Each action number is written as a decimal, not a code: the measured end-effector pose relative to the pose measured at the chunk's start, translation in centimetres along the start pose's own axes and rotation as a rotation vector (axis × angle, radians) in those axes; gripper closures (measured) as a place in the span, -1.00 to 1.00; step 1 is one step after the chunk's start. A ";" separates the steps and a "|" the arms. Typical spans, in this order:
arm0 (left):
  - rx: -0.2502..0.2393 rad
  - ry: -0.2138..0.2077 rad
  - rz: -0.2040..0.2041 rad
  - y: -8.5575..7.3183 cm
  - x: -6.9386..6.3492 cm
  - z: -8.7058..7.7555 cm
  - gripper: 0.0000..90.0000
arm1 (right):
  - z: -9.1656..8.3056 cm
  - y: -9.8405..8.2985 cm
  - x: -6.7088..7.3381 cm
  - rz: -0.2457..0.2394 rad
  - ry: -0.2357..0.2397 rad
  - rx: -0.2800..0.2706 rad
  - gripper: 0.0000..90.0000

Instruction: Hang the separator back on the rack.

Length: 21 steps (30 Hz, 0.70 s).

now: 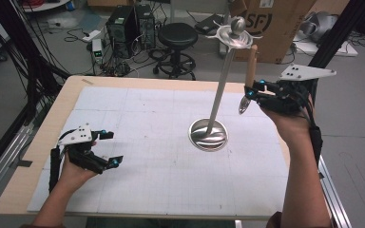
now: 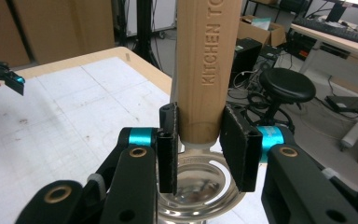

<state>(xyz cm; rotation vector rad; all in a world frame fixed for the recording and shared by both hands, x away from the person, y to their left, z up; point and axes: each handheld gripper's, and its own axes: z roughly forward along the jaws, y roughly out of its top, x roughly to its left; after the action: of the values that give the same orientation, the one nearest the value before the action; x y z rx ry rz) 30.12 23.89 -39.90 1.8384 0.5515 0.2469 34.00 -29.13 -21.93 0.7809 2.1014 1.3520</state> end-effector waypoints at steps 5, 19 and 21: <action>0.003 -0.003 0.000 0.0 0.0 0.0 -0.96 | 0.2 0.0 0.0 0.000 0.013 0.000 0.49; 0.006 -0.007 0.000 -0.1 0.0 0.1 -0.96 | 0.0 0.0 0.0 -0.016 0.042 0.001 0.17; 0.006 -0.005 0.001 -0.1 0.0 0.1 -0.96 | -0.1 0.0 0.1 -0.009 0.044 0.000 0.14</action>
<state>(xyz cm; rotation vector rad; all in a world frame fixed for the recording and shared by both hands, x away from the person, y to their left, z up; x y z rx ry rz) 30.12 23.85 -39.99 1.8447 0.5484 0.2408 33.89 -29.13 -21.89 0.7467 2.1364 1.3759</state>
